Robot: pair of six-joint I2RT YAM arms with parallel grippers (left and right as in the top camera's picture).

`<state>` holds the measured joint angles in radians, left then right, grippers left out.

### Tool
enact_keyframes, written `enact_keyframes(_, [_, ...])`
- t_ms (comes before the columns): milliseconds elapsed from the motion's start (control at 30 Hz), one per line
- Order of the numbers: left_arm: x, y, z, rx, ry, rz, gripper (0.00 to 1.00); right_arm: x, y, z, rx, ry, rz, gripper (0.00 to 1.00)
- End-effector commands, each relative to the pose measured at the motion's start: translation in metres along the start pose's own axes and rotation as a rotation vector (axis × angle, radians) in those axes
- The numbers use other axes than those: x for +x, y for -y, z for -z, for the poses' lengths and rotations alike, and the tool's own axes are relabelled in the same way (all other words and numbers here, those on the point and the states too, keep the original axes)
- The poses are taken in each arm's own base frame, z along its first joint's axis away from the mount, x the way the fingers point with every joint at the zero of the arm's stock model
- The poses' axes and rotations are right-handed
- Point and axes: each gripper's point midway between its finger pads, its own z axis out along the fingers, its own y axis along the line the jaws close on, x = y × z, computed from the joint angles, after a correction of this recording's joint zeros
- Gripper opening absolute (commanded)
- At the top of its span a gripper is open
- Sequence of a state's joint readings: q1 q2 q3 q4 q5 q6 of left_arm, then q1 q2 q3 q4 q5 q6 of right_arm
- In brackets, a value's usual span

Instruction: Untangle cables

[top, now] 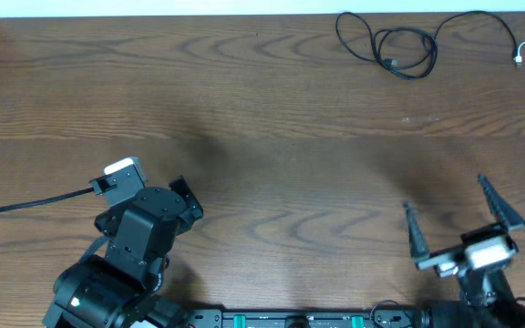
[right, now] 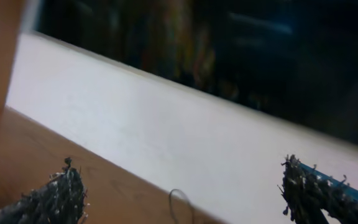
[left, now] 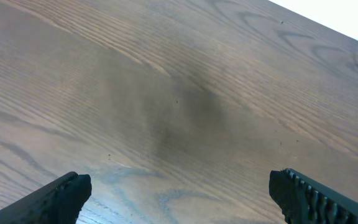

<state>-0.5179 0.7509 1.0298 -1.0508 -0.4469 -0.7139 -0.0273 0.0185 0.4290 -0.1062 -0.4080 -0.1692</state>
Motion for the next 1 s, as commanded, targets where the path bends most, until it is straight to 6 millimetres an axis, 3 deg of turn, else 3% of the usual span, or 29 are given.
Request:
enact_keyframes(0, [-0.001, -0.003, 0.000, -0.011, 0.004, 0.007, 0.98, 0.020, 0.030, 0.000, 0.185, -0.029, -0.250, 0.99])
enact_keyframes(267, [-0.001, -0.003, 0.000, -0.011, 0.004, 0.007, 0.98, 0.052, 0.033, -0.007, 0.218, 0.029, -0.283, 0.99])
enact_keyframes(967, [-0.001, -0.003, 0.000, -0.011, 0.004, 0.007, 0.98, 0.156, 0.038, 0.002, 0.336, -0.177, -0.329, 0.99])
